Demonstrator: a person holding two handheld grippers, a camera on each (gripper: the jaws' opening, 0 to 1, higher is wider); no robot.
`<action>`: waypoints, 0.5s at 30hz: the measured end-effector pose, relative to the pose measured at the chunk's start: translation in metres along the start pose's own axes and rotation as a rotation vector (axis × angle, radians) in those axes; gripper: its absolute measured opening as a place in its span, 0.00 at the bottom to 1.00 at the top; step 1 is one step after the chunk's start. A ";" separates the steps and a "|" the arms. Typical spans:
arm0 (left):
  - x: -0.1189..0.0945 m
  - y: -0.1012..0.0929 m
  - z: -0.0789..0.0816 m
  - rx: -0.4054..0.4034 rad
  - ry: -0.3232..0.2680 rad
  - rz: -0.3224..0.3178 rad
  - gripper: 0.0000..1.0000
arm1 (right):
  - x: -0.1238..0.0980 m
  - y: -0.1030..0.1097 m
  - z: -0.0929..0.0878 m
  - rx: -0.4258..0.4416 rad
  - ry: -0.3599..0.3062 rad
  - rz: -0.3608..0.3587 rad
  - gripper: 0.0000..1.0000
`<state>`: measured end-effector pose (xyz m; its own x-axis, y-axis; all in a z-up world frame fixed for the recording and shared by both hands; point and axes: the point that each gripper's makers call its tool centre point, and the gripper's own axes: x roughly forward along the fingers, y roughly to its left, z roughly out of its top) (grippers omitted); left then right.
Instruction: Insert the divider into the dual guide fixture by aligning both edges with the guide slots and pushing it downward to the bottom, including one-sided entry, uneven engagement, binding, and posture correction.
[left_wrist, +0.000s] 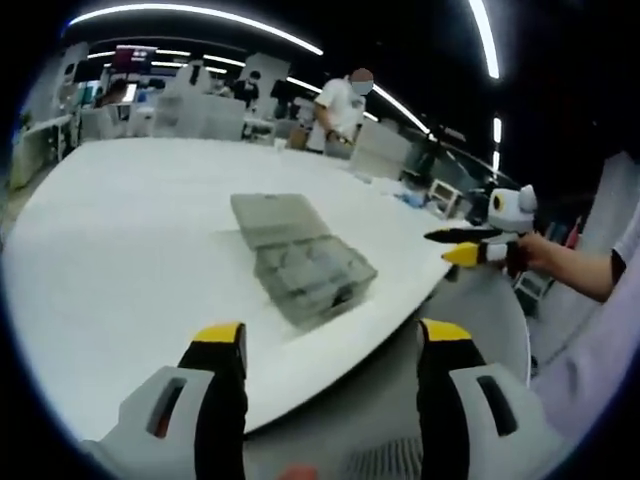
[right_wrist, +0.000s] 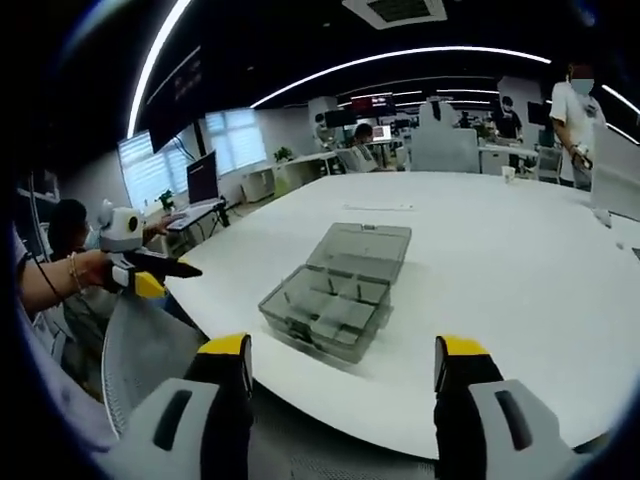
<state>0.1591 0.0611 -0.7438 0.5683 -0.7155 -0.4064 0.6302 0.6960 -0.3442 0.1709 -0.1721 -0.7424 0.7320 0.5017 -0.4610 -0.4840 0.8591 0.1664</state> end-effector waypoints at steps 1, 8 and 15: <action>0.000 0.000 -0.001 0.002 0.005 0.002 0.67 | 0.000 -0.001 0.000 -0.002 0.000 -0.006 0.72; -0.001 0.001 0.002 0.015 -0.011 0.007 0.67 | -0.002 -0.003 0.005 -0.021 -0.038 -0.026 0.72; -0.002 0.006 0.003 0.000 -0.031 0.013 0.67 | -0.002 -0.010 0.008 0.011 -0.059 -0.052 0.69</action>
<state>0.1633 0.0669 -0.7421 0.5930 -0.7076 -0.3843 0.6222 0.7056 -0.3390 0.1778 -0.1807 -0.7356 0.7830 0.4610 -0.4176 -0.4396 0.8851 0.1530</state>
